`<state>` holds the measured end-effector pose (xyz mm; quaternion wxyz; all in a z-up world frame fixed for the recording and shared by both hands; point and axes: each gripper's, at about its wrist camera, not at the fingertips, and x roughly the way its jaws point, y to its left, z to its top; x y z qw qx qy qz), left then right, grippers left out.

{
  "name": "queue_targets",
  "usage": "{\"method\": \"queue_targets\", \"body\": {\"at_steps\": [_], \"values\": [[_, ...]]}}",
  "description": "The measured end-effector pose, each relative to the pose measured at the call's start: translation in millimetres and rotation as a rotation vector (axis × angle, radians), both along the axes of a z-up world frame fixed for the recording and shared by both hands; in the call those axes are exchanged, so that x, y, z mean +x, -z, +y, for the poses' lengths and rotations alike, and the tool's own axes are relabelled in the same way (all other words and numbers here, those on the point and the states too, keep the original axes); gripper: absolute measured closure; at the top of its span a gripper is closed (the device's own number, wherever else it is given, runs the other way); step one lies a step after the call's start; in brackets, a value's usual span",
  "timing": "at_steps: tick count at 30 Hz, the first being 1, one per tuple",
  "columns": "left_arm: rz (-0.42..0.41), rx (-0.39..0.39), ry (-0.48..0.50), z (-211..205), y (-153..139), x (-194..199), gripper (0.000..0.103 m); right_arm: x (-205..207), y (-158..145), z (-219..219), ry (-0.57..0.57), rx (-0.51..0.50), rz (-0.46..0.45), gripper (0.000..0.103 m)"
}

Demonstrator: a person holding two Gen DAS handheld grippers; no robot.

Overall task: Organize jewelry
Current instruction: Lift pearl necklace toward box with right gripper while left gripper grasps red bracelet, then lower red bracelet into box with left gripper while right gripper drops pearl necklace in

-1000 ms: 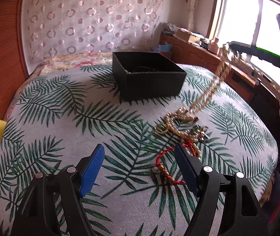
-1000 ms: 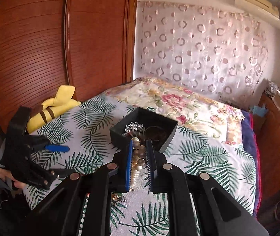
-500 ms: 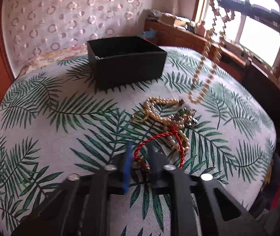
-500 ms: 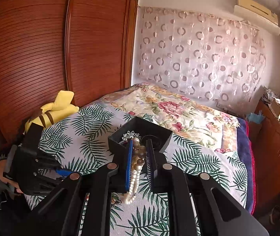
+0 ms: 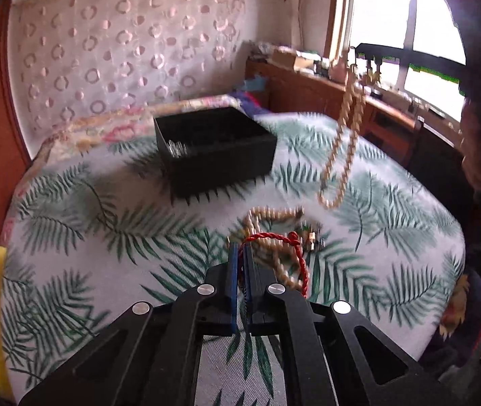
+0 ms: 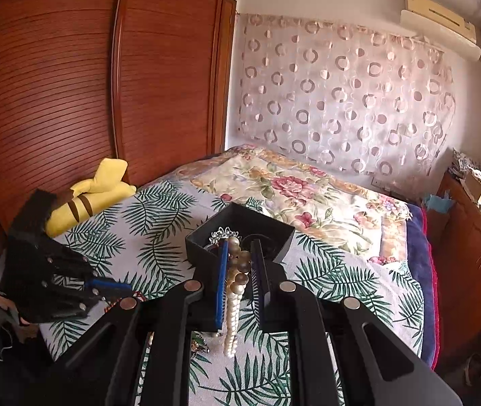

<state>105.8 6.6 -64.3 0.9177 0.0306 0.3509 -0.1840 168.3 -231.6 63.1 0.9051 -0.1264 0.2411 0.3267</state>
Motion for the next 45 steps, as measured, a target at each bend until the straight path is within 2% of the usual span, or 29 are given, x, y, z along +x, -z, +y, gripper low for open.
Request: {"method": "queue_targets", "body": {"at_steps": [9, 29, 34, 45], "values": [[-0.067, -0.036, -0.05, 14, -29, 16, 0.101, 8, -17, 6, -0.003, 0.001, -0.035, 0.088], [-0.103, -0.043, -0.088, 15, -46, 60, 0.101, 64, -61, 49, 0.02, -0.025, -0.101, 0.088], [-0.101, -0.043, -0.1, 15, -47, 72, 0.101, 84, -45, 56, 0.033, -0.054, -0.051, 0.088], [-0.063, -0.046, -0.119, 13, -39, 113, 0.101, 115, 37, 59, 0.044, -0.078, 0.168, 0.088]]}}
